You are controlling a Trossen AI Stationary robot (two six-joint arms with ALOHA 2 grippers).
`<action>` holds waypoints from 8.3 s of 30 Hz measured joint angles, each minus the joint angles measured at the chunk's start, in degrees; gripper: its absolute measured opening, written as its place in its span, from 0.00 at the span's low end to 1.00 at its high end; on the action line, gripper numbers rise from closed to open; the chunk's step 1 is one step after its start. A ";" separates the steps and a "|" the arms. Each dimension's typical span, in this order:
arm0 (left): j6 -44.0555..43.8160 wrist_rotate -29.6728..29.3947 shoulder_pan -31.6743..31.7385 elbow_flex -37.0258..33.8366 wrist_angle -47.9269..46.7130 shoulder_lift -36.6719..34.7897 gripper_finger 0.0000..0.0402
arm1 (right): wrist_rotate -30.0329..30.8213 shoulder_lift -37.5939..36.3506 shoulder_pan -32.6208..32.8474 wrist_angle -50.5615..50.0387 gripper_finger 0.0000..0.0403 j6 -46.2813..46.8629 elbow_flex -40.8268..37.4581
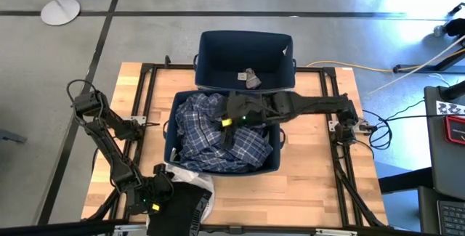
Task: Sort clothes
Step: Put the blue polo shirt into the bottom blue laundry bin, then put the black boxer into the bottom blue laundry bin
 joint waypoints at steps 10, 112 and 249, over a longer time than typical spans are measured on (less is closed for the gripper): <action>-0.08 -0.25 0.00 0.00 0.29 0.00 0.41 | 6.01 2.70 1.35 18.17 0.39 -7.04 -16.41; 3.43 -2.92 0.00 -0.68 -5.95 -11.84 0.41 | 22.50 19.38 26.14 27.30 0.54 -29.76 -1.85; 7.34 -5.74 -0.44 -0.63 -6.22 -19.71 0.41 | 39.89 17.27 31.25 43.64 0.06 -50.60 6.10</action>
